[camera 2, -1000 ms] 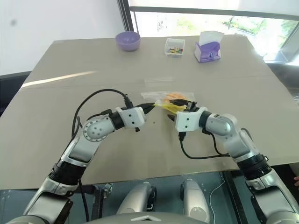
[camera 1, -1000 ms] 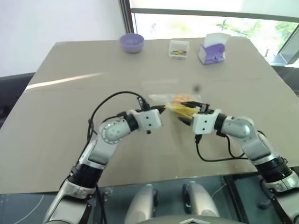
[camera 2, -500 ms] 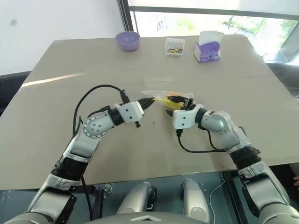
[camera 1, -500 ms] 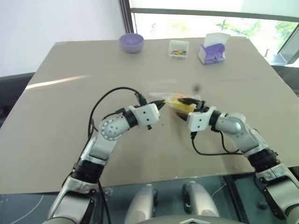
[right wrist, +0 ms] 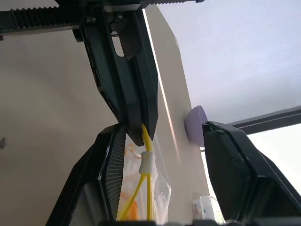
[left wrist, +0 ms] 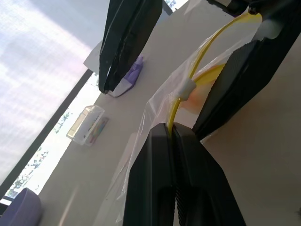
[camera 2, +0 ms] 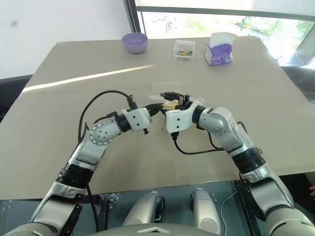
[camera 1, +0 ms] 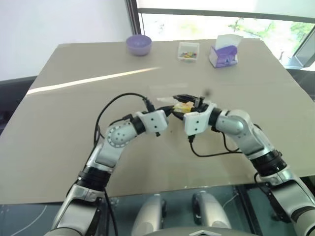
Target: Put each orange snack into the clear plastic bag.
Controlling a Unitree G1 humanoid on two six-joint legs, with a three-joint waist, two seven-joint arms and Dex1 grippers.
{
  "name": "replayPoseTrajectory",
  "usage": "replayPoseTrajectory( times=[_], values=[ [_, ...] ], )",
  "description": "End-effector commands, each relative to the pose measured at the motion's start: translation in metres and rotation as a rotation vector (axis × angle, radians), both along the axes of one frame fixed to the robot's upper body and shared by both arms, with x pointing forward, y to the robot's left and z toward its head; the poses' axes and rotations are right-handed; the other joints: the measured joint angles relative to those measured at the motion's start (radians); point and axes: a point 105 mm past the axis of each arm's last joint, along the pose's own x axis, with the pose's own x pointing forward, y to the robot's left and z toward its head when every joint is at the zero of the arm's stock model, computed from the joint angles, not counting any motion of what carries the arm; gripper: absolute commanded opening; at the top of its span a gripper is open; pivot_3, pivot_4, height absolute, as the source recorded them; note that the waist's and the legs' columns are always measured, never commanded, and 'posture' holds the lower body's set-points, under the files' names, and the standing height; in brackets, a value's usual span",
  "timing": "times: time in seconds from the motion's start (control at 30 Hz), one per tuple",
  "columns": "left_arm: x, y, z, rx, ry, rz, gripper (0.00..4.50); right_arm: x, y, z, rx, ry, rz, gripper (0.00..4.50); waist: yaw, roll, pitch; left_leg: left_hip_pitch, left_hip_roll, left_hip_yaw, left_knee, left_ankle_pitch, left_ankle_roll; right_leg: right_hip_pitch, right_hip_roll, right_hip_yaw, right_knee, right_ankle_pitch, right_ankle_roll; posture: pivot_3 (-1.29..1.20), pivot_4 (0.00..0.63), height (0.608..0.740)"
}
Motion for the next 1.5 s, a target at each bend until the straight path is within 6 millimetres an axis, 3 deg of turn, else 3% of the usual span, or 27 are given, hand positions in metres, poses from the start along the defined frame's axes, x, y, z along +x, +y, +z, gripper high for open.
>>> replayPoseTrajectory(
  times=[0.03,0.13,0.2,1.5],
  values=[
    [0.000,-0.002,0.009,-0.020,-0.019,-0.009,0.00,-0.005,0.000,0.018,0.021,-0.055,0.014,2.72,0.000,0.000,0.000,0.000,0.000,0.000,0.000,0.000,0.000,0.000,0.000,0.000,0.000,0.000,0.000,0.00,0.150,0.740],
    [0.000,-0.001,0.008,-0.020,-0.016,-0.006,0.00,-0.004,-0.005,0.011,0.001,-0.043,-0.006,2.02,0.000,0.000,0.000,0.000,0.000,0.000,0.000,0.000,0.000,0.000,0.000,0.000,0.000,0.000,0.000,0.00,0.150,0.740],
    [0.001,-0.001,0.009,-0.022,-0.014,-0.004,0.00,-0.004,-0.007,0.009,-0.006,-0.040,-0.012,1.05,0.000,0.000,0.000,0.000,0.000,0.000,0.000,0.000,0.000,0.000,0.000,0.000,0.000,0.000,0.000,0.00,0.150,0.740],
    [-0.001,-0.003,0.012,-0.036,-0.006,-0.005,0.00,0.000,-0.009,-0.009,-0.061,-0.022,-0.031,1.05,0.000,0.000,0.000,0.000,0.000,0.000,0.000,0.000,0.000,0.000,0.000,0.000,0.000,0.000,0.000,0.00,0.150,0.740]
  ],
)
